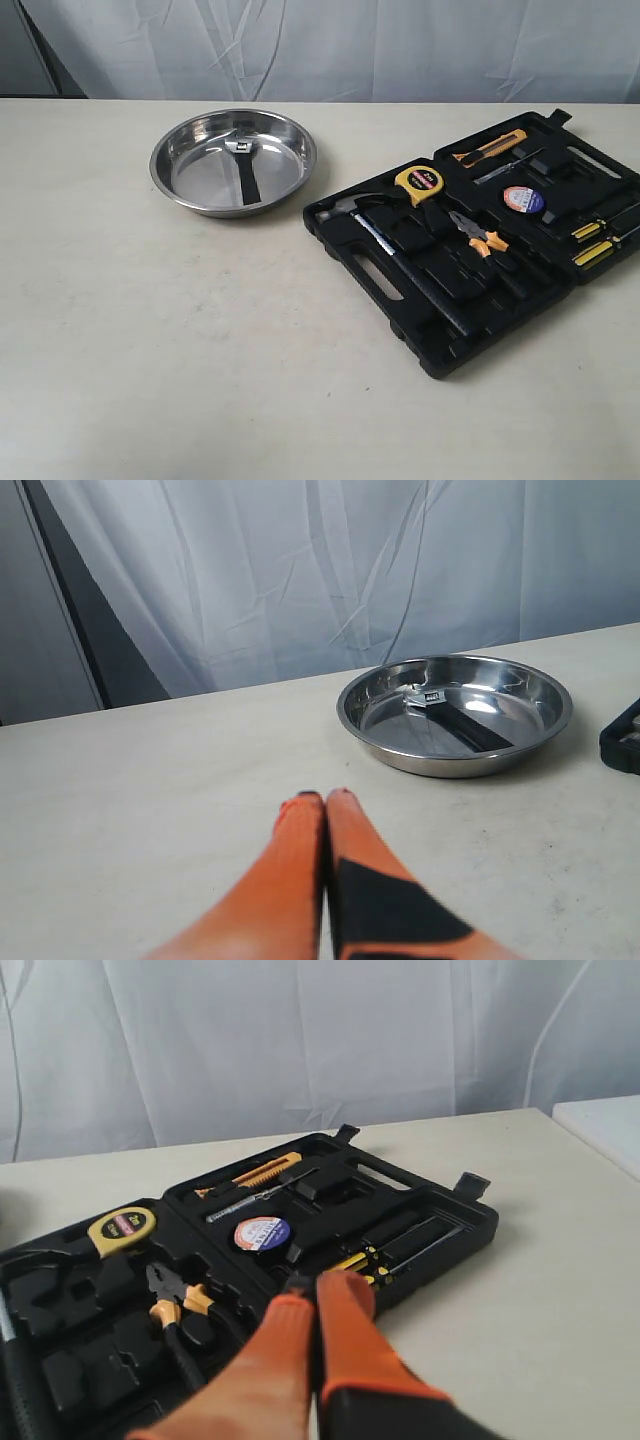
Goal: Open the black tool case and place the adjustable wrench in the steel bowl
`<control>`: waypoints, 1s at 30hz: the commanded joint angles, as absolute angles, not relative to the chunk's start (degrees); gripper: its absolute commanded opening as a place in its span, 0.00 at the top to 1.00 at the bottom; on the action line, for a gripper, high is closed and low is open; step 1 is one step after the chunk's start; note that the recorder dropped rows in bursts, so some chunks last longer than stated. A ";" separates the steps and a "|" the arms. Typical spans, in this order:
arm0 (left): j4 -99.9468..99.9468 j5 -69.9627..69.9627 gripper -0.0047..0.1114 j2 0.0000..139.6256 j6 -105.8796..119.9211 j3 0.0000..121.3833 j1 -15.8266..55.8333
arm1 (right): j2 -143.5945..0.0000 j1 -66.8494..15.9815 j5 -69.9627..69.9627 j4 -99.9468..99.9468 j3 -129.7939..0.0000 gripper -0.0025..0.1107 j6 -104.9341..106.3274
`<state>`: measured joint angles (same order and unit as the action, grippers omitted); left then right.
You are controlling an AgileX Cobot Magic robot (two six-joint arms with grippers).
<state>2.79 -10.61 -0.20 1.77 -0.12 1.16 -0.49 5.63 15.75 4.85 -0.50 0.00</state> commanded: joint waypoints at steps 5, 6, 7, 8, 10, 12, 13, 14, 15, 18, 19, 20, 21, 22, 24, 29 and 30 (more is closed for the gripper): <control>2.71 -10.32 0.96 0.00 1.72 0.00 1.22 | 0.00 5.97 17.64 2.69 0.00 0.99 0.00; 2.71 -10.32 0.96 0.00 1.72 0.00 1.22 | 0.00 5.97 17.77 2.69 0.00 0.99 0.42; 2.71 -10.32 0.96 0.00 1.72 0.00 1.22 | 0.00 5.97 17.77 2.69 0.00 0.99 0.42; 2.71 -10.32 0.96 0.00 1.72 0.00 1.22 | 0.00 5.97 17.77 2.69 0.00 0.99 0.42; 2.71 -10.32 0.96 0.00 1.72 0.00 1.22 | 0.00 5.97 17.67 2.99 0.00 0.99 0.32; 2.71 -10.32 0.96 0.00 1.72 0.00 1.22 | 0.00 5.97 17.67 2.99 0.00 0.99 0.32; 2.71 -10.32 0.96 0.00 1.72 0.00 1.22 | 0.00 5.97 17.67 2.99 0.00 0.99 0.32; 2.71 -10.32 0.96 0.00 1.72 0.00 1.22 | 0.00 5.97 17.67 2.99 0.00 0.99 0.32; 2.71 -10.32 0.96 0.00 1.72 0.00 1.22 | 0.00 5.97 17.67 2.99 0.00 0.99 0.32; 2.71 -10.32 0.96 0.00 1.72 0.00 1.22 | 0.00 5.97 17.67 2.99 0.00 0.99 0.32; 2.71 -10.32 0.96 0.00 1.72 0.00 1.22 | 0.00 5.97 17.67 2.99 0.00 0.99 0.32; 2.71 -10.32 0.96 0.00 1.72 0.00 1.22 | 0.00 5.97 17.67 2.99 0.00 0.99 0.32; 2.71 -10.32 0.96 0.00 1.72 0.00 1.22 | 0.00 5.97 17.67 2.99 0.00 0.99 0.32; 2.71 -10.32 0.96 0.00 1.72 0.00 1.22 | 0.00 5.97 17.67 2.99 0.00 0.99 0.32; 2.71 -10.32 0.96 0.00 1.72 0.00 1.22 | 0.00 5.97 17.67 2.99 0.00 0.99 0.32; 2.71 -10.32 0.96 0.00 1.72 0.00 1.22 | 0.00 5.97 17.67 2.99 0.00 0.99 0.32; 2.71 -10.32 0.96 0.00 1.72 0.00 1.22 | 0.00 5.97 17.67 2.99 0.00 0.99 0.32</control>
<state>2.79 -10.61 -0.20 1.77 -0.12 1.16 -0.39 5.63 18.03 3.10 -0.14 0.00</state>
